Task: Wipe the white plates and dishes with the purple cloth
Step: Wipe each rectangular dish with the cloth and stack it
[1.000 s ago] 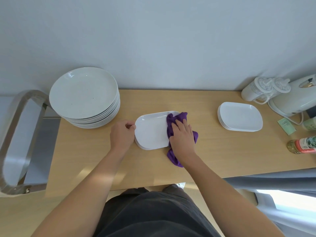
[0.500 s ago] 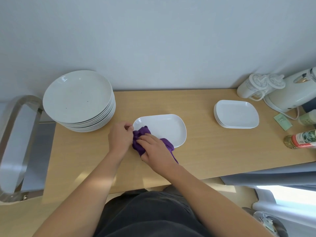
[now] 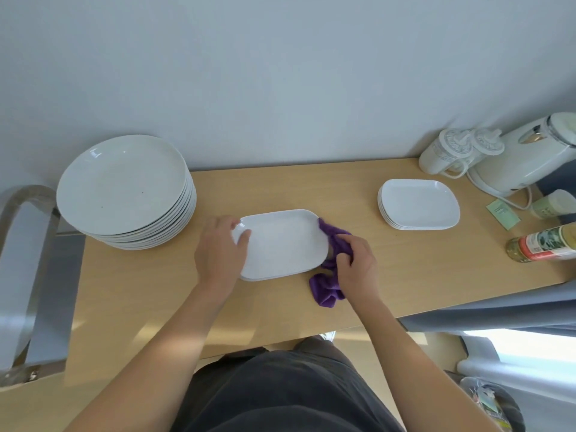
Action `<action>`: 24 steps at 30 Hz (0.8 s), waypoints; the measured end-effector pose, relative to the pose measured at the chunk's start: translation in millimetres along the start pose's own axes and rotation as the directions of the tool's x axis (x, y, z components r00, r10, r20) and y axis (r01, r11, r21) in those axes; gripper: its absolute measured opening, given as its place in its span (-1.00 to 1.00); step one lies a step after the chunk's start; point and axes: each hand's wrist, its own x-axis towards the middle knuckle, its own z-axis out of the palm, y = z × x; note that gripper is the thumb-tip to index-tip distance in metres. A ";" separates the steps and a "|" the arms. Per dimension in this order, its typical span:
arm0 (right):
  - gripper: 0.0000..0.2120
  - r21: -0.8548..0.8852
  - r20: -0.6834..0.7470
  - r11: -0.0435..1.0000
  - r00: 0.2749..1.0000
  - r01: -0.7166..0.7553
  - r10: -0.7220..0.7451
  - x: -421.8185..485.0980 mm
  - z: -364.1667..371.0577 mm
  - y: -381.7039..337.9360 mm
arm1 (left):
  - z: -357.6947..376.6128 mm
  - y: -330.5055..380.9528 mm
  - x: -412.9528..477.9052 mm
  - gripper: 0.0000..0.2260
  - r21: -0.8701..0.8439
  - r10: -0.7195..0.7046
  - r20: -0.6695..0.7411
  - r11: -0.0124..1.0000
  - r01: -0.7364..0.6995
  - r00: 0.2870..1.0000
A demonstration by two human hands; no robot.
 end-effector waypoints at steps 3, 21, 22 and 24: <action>-0.64 0.210 -0.016 0.961 0.982 -0.182 0.190 0.8 -18.7 7.2 | 15.2 23.7 -14.1 -0.79 0.064 0.215 0.202 0.971 -0.232 0.955; -0.58 0.331 0.055 0.918 0.975 -0.220 0.214 -10.5 -36.6 41.5 | 94.0 98.0 -56.0 -0.52 0.549 0.269 0.552 0.595 -0.587 0.789; -0.59 0.334 0.054 0.916 0.975 -0.221 0.215 -10.1 -38.1 42.1 | 94.4 100.2 -56.7 -0.52 0.569 0.263 0.540 0.586 -0.577 0.799; -0.59 0.342 0.053 0.912 0.973 -0.228 0.223 -9.5 -40.7 42.7 | 93.1 106.1 -58.7 -0.53 0.602 0.255 0.518 0.570 -0.560 0.816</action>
